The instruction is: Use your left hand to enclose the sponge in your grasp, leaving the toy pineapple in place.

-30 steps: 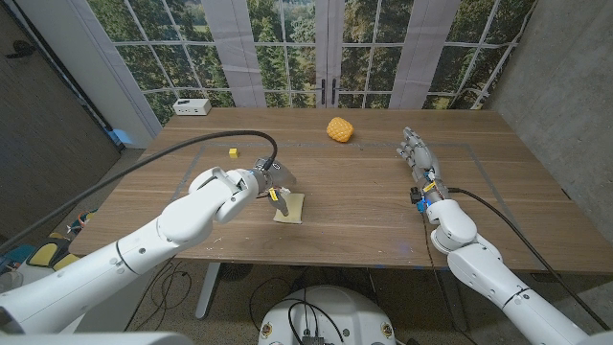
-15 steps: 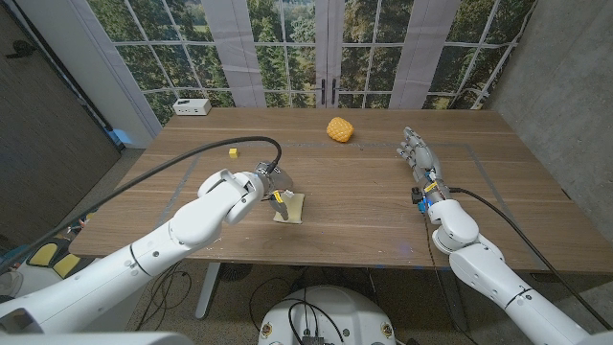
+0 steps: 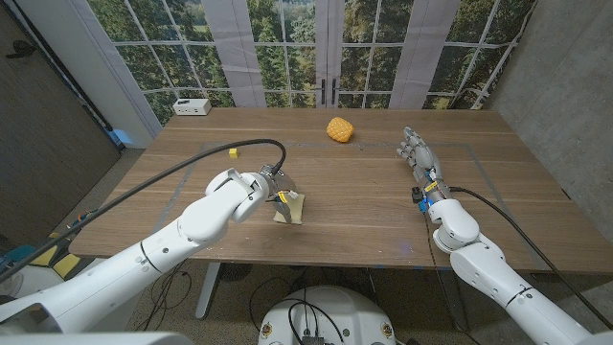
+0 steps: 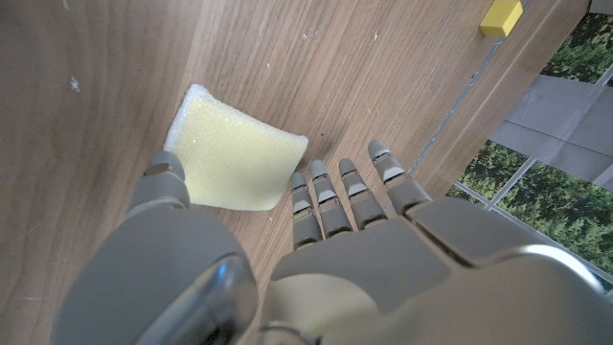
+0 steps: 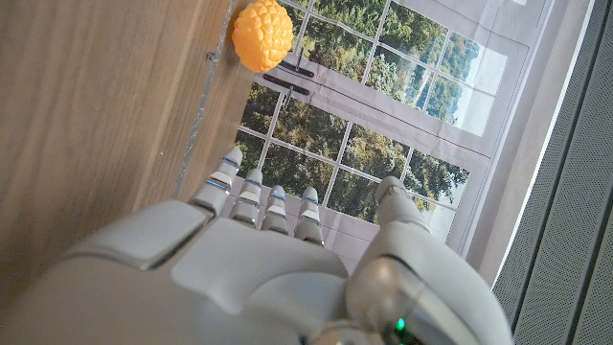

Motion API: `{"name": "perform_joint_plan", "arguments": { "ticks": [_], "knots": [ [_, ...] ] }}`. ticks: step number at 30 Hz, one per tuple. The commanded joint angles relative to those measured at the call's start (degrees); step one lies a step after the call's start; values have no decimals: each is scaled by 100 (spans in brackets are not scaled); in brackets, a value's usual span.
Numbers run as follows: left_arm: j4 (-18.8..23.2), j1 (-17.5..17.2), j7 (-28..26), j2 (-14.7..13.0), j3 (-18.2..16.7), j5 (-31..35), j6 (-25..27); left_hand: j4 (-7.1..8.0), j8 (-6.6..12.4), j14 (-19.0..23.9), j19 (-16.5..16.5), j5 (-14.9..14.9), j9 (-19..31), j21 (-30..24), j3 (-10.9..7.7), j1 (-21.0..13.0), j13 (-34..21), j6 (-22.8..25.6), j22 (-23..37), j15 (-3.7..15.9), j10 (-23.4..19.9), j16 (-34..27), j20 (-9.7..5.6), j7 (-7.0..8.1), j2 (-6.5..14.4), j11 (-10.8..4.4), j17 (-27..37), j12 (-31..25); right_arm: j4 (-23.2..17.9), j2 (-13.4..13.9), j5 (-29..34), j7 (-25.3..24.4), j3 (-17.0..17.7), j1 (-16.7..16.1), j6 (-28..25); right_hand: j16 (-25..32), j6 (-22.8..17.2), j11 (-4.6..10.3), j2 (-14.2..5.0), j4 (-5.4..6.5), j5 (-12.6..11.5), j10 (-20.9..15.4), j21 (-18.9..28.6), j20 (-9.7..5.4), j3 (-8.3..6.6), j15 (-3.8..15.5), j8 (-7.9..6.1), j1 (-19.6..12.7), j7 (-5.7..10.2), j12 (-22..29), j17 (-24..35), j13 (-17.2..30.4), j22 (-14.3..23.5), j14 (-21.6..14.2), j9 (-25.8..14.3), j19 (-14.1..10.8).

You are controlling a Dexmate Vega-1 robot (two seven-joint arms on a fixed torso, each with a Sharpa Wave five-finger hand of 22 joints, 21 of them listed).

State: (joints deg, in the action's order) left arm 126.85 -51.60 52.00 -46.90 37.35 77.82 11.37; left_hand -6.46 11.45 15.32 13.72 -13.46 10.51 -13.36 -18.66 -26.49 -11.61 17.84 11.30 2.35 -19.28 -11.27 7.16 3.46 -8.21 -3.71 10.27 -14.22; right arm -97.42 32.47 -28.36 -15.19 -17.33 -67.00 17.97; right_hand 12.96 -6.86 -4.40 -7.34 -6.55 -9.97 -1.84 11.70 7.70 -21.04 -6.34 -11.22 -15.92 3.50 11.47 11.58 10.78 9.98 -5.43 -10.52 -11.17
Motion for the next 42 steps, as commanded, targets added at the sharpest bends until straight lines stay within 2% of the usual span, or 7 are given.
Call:
{"name": "perform_joint_plan", "arguments": {
  "ticks": [1,15,17,22,26,35,42],
  "knots": [
    [-55,52,77,99,240,663,-23,-21,-7,122,89,-56,24,-45,24,12,-20,58,10,8,-101,-55,29,-22,16,-11,23,-35,92,-17,-34,10,29,-26,72,29,-20,18,13,27,-29,-35,28,18,6,-7,17,46,4,11,16,29,20,-39,-12,-29],
    [-273,-174,-289,193,368,1378,-46,-117,157,1093,560,-90,23,-181,22,-356,-31,681,9,224,-1098,-222,104,-163,194,-123,2,-282,219,-29,-24,38,10,-11,112,34,-26,23,17,36,-31,-42,26,26,4,-18,18,65,19,9,20,30,21,-81,-12,-40],
    [-324,-174,-336,198,472,1681,-77,-29,211,1205,642,-55,22,-204,-36,-326,-29,937,13,238,-1241,-225,118,-283,410,-153,19,-300,226,-27,-3,17,12,-12,114,37,-24,8,16,37,-31,-50,25,28,3,-21,19,68,19,12,21,30,21,-93,-12,-40],
    [-321,-255,-587,169,390,1626,-66,-8,259,1484,782,93,1,-240,-312,-511,-14,1426,17,340,-1651,-205,123,-224,956,-216,2,-352,209,-1,28,-8,27,-37,114,44,-26,11,17,41,-32,-55,24,29,3,-20,19,74,21,12,22,30,21,-119,-12,-43],
    [-319,-290,-609,209,361,1643,-47,-107,276,1675,859,184,-7,-260,-436,-682,-4,1673,16,422,-1862,-197,53,-249,1070,-272,-18,-373,199,-5,30,-33,38,-60,120,46,-38,8,18,44,-32,-68,23,33,2,-19,15,81,30,16,23,30,21,-132,-12,-45],
    [-152,-415,-789,158,171,1737,79,-239,196,1711,923,288,-8,-272,-531,-871,1,1735,14,492,-1884,-102,26,-151,1056,-321,-35,-296,89,52,59,-45,68,-120,111,44,-45,1,23,46,-33,-83,21,32,-2,-26,15,89,18,17,23,30,22,-154,-11,-48],
    [1,-627,-1147,156,-356,972,413,-261,142,1695,907,313,-4,-259,-508,-881,-2,1678,13,494,-1844,-67,26,-133,973,-351,-34,-251,-25,86,60,-55,81,-142,51,37,-52,2,24,46,-35,-109,19,34,-7,-23,14,94,15,24,23,30,22,-155,-11,-52]
  ]
}}
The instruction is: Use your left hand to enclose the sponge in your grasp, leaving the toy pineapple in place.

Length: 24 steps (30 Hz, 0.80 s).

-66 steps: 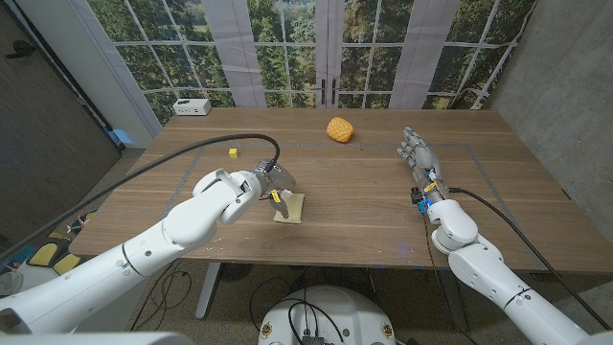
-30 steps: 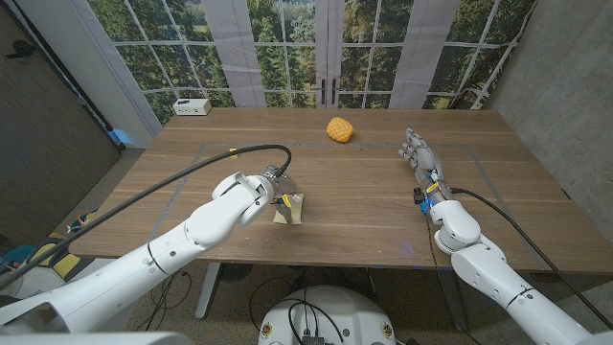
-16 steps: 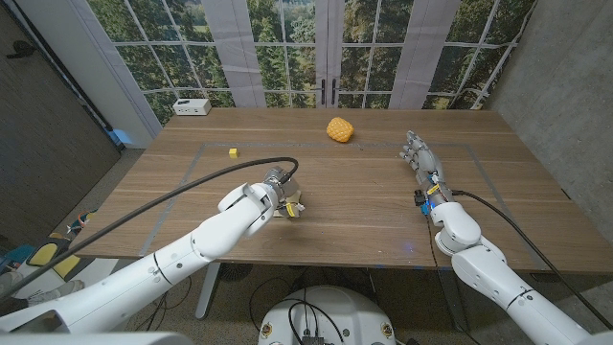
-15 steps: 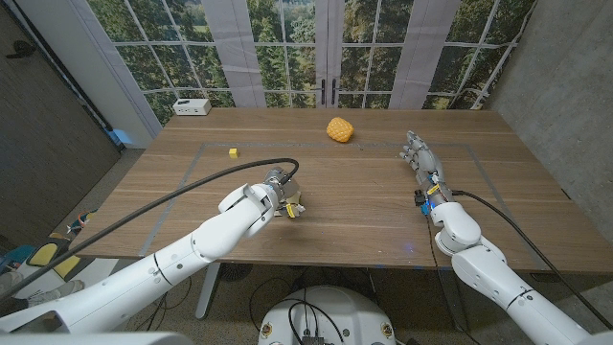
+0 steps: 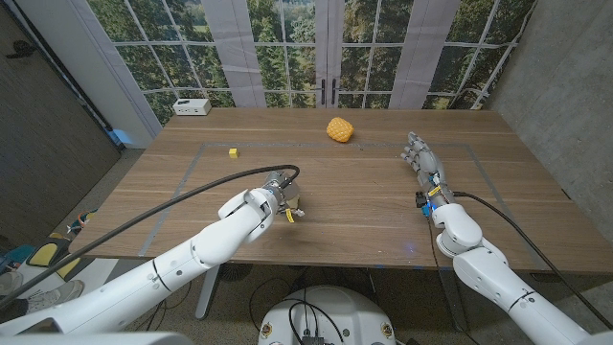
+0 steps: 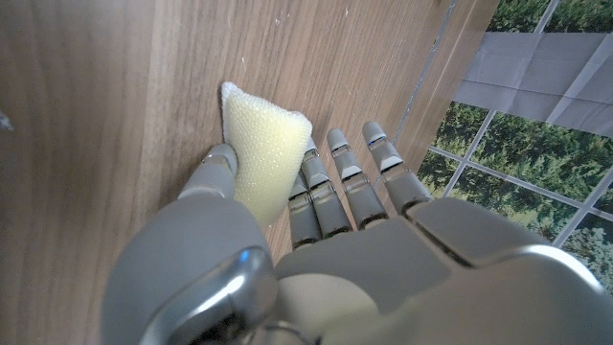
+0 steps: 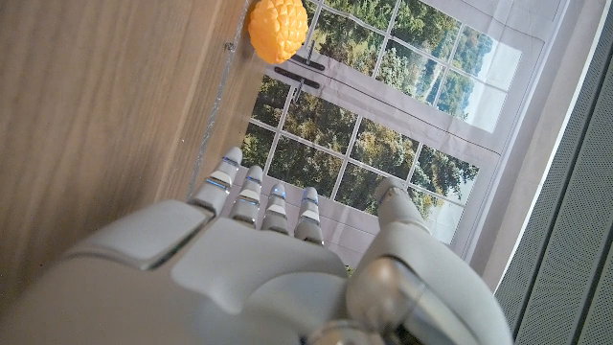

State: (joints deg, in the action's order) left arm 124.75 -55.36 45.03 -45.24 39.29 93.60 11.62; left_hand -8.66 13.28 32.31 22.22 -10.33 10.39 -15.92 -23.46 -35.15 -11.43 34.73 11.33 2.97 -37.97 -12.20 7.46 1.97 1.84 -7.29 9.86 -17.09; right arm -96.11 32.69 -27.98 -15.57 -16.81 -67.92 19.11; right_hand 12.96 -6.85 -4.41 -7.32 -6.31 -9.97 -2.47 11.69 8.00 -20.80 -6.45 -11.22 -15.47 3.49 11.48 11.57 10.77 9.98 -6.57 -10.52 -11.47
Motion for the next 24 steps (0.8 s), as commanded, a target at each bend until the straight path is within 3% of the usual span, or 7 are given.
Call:
{"name": "perform_joint_plan", "arguments": {
  "ticks": [1,7,24],
  "knots": [
    [238,-274,-488,-16,-594,-613,446,-43,-46,16,60,2,9,-4,-30,-20,-21,-7,10,442,-7,23,-8,27,-38,1,8,29,-156,75,46,-9,25,-48,-53,35,-55,0,25,22,-35,-70,18,2,-31,-12,14,49,12,32,23,30,22,-40,-11,-19],
    [317,-379,-773,-46,-719,-630,638,-70,-21,103,79,4,19,-4,-63,-106,-29,139,10,455,-139,24,-8,11,-50,-2,8,9,-195,83,60,-4,21,-59,-63,31,-72,-21,27,22,-35,-102,17,1,-34,-8,9,53,5,41,23,31,22,-44,-11,-21],
    [406,-285,-603,72,-996,-514,938,-66,-53,155,96,17,30,-1,-106,-185,-41,192,11,511,-145,56,-18,20,-49,-18,12,60,-311,159,105,79,-7,-53,-114,19,-77,-21,33,11,-38,-120,12,5,-48,-10,12,47,4,37,18,31,22,-59,-11,-23]
  ]
}}
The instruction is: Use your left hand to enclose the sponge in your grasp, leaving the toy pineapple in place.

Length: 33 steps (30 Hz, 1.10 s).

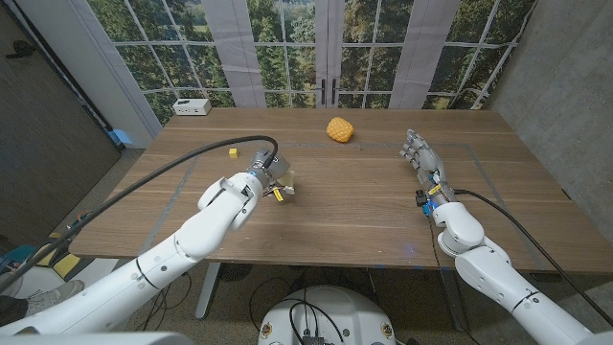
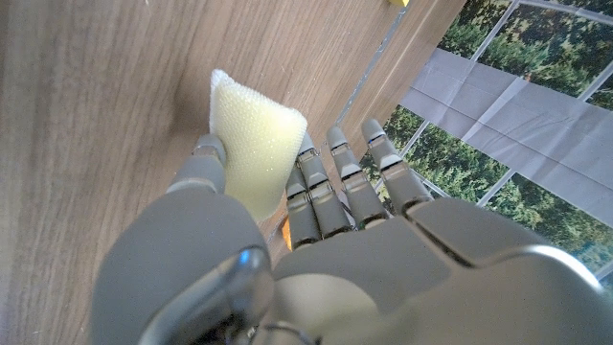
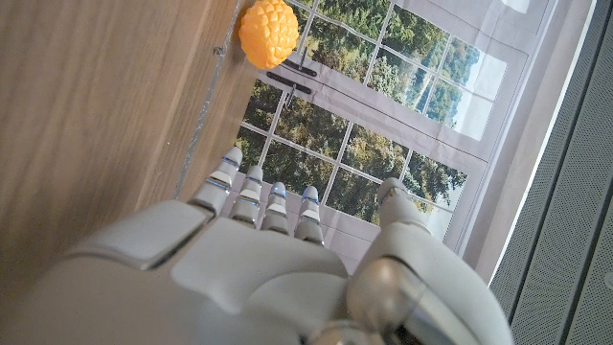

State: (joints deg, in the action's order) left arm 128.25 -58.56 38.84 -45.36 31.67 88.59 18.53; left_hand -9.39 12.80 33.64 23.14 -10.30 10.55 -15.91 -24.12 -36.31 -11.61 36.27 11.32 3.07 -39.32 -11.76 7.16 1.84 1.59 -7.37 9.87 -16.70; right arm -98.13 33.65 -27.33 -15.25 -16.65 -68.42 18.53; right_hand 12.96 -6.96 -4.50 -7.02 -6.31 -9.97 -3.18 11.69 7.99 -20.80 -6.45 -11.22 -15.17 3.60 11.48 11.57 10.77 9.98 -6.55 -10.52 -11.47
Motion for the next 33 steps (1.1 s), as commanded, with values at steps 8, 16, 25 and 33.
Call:
{"name": "perform_joint_plan", "arguments": {
  "ticks": [8,16,25,33],
  "knots": [
    [39,182,199,102,-270,115,281,27,-17,15,-3,19,16,4,-37,-55,-27,41,13,495,-17,24,12,37,-28,-13,17,34,-182,141,97,141,-102,68,-180,11,-70,-16,5,4,-39,-63,8,6,-53,-12,13,11,-7,37,16,32,22,-58,-11,-19],
    [22,309,373,155,-322,218,285,42,-26,13,-3,23,17,7,-28,-37,-30,50,14,504,-29,31,19,44,-40,-14,21,42,-248,194,204,205,-158,158,-191,3,-73,-22,11,-2,-39,-67,5,9,-56,-10,14,9,-11,33,15,32,22,-56,-11,-16],
    [-142,460,525,254,-422,142,367,55,-38,16,-5,25,19,11,-25,-24,-33,54,14,509,-35,38,22,44,-49,-10,23,56,-395,279,322,243,-169,248,-247,-5,-75,-20,14,-15,-40,-81,4,10,-64,-4,16,-4,-4,33,12,32,22,-57,-11,-20],
    [-263,552,614,227,-466,9,479,65,-43,22,-6,25,20,14,-23,-15,-35,68,14,508,-38,41,21,42,-52,-22,25,67,-486,334,375,275,-174,298,-309,-7,-86,-24,13,-27,-41,-91,4,10,-70,-6,13,-18,-11,33,9,32,22,-63,-11,-23]
  ]
}}
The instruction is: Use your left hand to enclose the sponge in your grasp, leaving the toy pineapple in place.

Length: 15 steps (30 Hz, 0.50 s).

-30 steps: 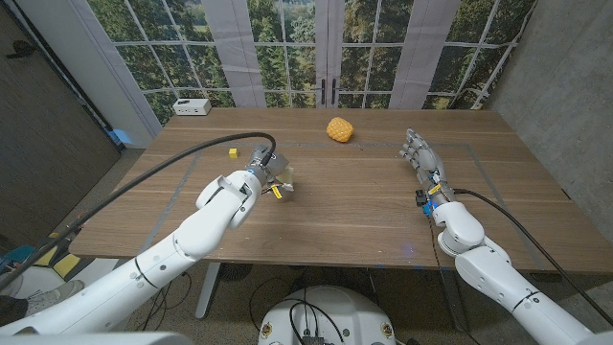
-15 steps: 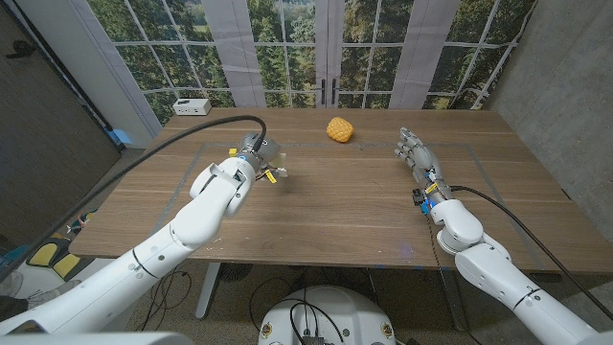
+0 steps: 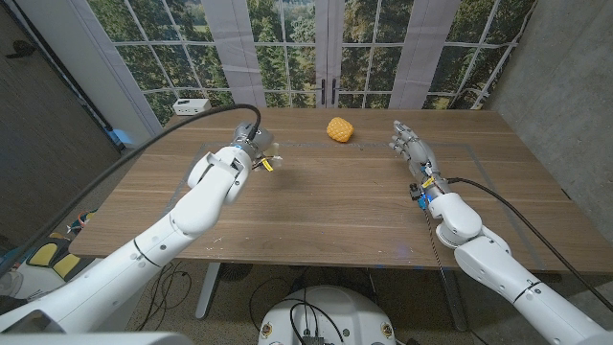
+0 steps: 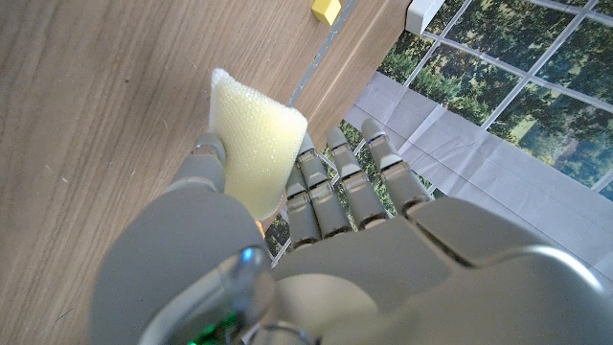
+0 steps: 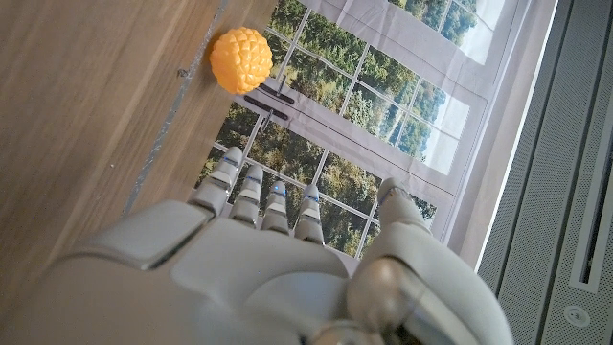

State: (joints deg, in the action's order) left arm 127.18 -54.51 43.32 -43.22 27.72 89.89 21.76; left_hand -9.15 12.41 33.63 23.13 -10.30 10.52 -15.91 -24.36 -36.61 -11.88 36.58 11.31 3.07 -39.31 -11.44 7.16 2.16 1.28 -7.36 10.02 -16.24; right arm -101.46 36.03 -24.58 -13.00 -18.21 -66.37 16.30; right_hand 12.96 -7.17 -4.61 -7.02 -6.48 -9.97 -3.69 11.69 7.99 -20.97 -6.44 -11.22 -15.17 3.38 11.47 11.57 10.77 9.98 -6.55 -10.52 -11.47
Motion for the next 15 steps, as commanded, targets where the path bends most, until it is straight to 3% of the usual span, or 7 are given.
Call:
{"name": "perform_joint_plan", "arguments": {
  "ticks": [1,15],
  "knots": [
    [-169,171,201,16,-61,-101,168,42,-4,24,-5,25,23,14,0,16,-9,40,15,507,-50,9,24,15,-23,-10,10,19,-165,105,107,55,-19,101,-97,-9,-63,-14,15,-13,-41,-40,4,8,-53,-4,14,-19,9,32,9,32,22,-63,-11,-25],
    [-594,477,329,34,-40,-106,421,48,-19,35,-2,24,25,19,-1,19,-14,61,16,514,-68,18,25,19,-38,-23,10,40,-157,123,154,127,-72,254,-192,-8,-69,-19,4,-29,-41,-69,4,0,-63,-3,15,-42,1,35,7,32,22,-78,-11,-32]
  ]
}}
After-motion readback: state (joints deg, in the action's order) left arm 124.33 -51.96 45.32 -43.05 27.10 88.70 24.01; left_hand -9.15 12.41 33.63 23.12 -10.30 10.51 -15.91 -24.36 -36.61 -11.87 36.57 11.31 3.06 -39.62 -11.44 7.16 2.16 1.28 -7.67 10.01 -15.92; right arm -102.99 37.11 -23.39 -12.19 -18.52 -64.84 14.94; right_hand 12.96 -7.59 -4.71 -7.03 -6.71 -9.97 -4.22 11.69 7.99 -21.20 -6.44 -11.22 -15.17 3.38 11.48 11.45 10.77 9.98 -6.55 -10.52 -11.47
